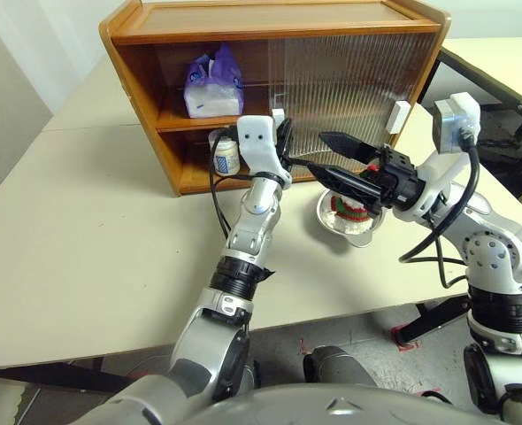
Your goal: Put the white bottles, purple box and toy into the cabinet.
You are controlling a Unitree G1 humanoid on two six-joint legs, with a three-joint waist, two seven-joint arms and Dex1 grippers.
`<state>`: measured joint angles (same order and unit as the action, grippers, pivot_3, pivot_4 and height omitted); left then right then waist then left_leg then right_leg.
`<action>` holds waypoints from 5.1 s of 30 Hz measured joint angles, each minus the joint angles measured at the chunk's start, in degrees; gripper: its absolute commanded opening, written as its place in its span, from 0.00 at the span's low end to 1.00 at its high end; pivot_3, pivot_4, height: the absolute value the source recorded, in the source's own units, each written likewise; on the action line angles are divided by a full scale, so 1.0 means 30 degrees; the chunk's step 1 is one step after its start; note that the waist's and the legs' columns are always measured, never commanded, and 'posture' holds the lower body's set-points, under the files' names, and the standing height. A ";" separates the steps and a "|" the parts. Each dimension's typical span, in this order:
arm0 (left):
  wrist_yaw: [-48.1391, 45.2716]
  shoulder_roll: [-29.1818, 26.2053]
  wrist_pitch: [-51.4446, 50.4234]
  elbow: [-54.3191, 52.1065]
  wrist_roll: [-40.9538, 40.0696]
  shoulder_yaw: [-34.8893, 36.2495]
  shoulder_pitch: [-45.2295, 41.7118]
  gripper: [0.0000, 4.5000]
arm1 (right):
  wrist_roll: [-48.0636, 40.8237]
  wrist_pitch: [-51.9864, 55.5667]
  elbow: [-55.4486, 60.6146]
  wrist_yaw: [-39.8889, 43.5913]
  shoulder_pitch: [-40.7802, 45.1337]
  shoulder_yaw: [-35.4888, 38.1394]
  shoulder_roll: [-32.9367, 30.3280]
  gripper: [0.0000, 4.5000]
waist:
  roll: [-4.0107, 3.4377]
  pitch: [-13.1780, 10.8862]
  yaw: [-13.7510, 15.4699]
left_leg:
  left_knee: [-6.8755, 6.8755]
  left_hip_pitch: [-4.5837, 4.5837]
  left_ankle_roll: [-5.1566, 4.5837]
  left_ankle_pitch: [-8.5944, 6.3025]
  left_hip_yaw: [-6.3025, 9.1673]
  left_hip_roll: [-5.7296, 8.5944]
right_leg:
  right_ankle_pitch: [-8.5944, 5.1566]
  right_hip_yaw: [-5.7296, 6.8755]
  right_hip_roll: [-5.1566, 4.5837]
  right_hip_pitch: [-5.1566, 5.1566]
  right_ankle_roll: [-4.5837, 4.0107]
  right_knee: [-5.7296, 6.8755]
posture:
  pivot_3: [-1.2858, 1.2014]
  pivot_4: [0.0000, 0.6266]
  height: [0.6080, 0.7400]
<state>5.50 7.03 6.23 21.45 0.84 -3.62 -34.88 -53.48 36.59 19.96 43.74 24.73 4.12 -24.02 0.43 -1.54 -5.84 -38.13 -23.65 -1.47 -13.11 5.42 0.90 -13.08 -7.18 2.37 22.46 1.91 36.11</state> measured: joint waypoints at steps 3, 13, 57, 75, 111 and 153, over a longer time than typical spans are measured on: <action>0.0950 -0.0003 0.0260 0.0004 0.0377 0.0122 0.0003 0.01 | -0.0016 0.0013 0.0000 -0.0002 0.0000 0.0000 -0.0039 1.00 | 0.0003 -0.0007 -0.0061 | 0.0000 0.0003 -0.0005 0.0002 -0.0019 0.0030 | -0.0003 0.0015 0.0002 -0.0002 0.0021 0.0000 | 0.45 0.08 1.00; 0.2538 -0.0414 -0.0202 -0.2264 0.0649 0.0940 0.1374 0.01 | -0.0029 0.0013 -0.0006 0.0006 0.0003 -0.0002 -0.0014 1.00 | -0.0014 -0.0130 -0.0185 | 0.0015 0.0016 -0.0010 0.0003 -0.0026 0.0099 | -0.0002 0.0014 -0.0009 -0.0004 0.0037 -0.0001 | 0.45 0.10 1.00; -0.6155 -0.2741 -0.1174 -0.6330 -0.3337 -0.0332 0.3904 0.52 | 0.0493 -0.0029 -0.0914 0.1000 0.0504 -0.0162 0.0386 1.00 | -0.0034 -0.0277 0.0800 | 0.0018 0.0011 0.0027 -0.0019 0.0022 0.0012 | 0.0131 -0.0038 -0.0069 0.0013 -0.0293 0.0023 | 0.47 0.04 1.00; -1.9534 -1.1841 -1.0020 -0.7236 -1.5639 0.5078 0.3941 0.99 | 0.5772 -0.1896 -0.3287 -0.3007 0.0004 0.0667 -0.0560 1.00 | -0.0097 -0.0229 0.0443 | 0.0045 -0.0005 0.0013 -0.0012 0.0024 -0.0197 | 0.0199 0.0011 -0.0057 0.0116 -0.0406 0.0039 | 0.46 0.06 1.00; -2.0193 -1.1654 -0.9267 -1.0587 -1.5863 0.5416 0.5265 1.00 | 1.1523 -0.8023 -1.5054 -0.6979 0.5238 0.2753 0.0098 0.01 | -0.0159 -0.0239 0.0539 | 0.0110 -0.0011 -0.0002 -0.0004 0.0020 -0.0355 | 0.0252 0.0019 -0.0027 0.0164 -0.0484 0.0042 | 0.49 0.07 1.00; -1.9773 -1.1401 -0.8204 -1.0928 -1.4896 0.5193 0.6059 1.00 | 1.0164 -0.2181 -1.1249 -0.3890 0.5860 -0.0641 0.5585 0.01 | -0.0184 -0.0228 0.1085 | 0.0115 -0.0094 0.0007 0.0000 0.0020 -0.0375 | 0.0262 0.0040 -0.0003 0.0300 -0.0609 0.0086 | 0.51 0.04 1.00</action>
<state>-53.82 -27.17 -18.38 -11.33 -43.85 11.96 -16.70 -22.99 30.05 -13.79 32.07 42.31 2.20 -7.26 -0.12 -2.23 -2.59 -37.79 -23.93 -1.45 -13.11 5.48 -0.23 -12.29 -7.07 2.37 23.36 0.09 36.37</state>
